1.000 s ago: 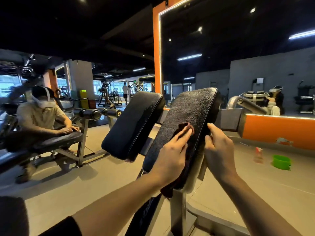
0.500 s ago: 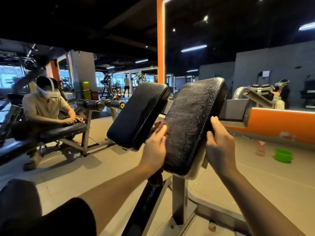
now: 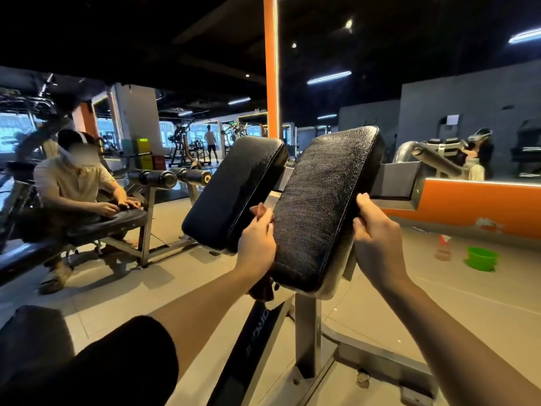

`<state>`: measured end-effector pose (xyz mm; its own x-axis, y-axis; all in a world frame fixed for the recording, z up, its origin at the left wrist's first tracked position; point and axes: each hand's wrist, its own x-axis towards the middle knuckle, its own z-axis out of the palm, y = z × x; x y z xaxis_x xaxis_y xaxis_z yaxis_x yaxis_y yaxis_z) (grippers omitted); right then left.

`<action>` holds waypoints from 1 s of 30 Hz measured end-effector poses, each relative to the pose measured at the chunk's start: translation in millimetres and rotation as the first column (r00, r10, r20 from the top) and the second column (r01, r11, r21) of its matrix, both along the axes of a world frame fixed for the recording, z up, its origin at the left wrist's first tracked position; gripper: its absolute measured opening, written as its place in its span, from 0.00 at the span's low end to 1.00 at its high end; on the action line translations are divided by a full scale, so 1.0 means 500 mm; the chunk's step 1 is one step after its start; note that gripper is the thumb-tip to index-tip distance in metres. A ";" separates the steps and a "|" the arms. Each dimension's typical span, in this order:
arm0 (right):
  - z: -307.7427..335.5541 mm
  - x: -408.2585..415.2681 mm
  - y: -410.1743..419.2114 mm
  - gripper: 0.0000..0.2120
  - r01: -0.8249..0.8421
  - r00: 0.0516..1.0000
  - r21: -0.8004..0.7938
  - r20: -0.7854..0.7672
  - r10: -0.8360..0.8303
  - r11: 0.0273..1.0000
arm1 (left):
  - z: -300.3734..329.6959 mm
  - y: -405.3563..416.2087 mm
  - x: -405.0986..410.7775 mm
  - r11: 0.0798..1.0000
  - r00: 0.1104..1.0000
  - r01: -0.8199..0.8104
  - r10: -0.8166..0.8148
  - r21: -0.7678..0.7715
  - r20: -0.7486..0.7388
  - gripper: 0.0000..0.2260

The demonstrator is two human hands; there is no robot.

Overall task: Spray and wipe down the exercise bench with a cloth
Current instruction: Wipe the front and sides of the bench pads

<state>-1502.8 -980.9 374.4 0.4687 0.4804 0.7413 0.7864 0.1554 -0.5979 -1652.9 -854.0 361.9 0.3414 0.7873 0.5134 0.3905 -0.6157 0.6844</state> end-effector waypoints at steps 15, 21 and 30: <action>0.139 0.117 0.024 0.09 0.199 0.951 0.001 0.241 -0.193 0.980 | 0.156 -0.025 0.169 0.813 0.913 0.404 -0.332 0.420 -0.235 0.22; 0.209 0.177 0.075 0.10 0.223 0.947 -0.019 0.242 -0.211 0.975 | 0.233 0.061 0.214 0.934 0.976 0.173 -0.121 0.312 -0.179 0.21; 0.205 0.190 0.093 0.11 0.191 0.933 0.026 0.305 -0.190 0.981 | 0.286 0.116 0.275 0.940 0.979 0.179 -0.141 0.289 -0.148 0.20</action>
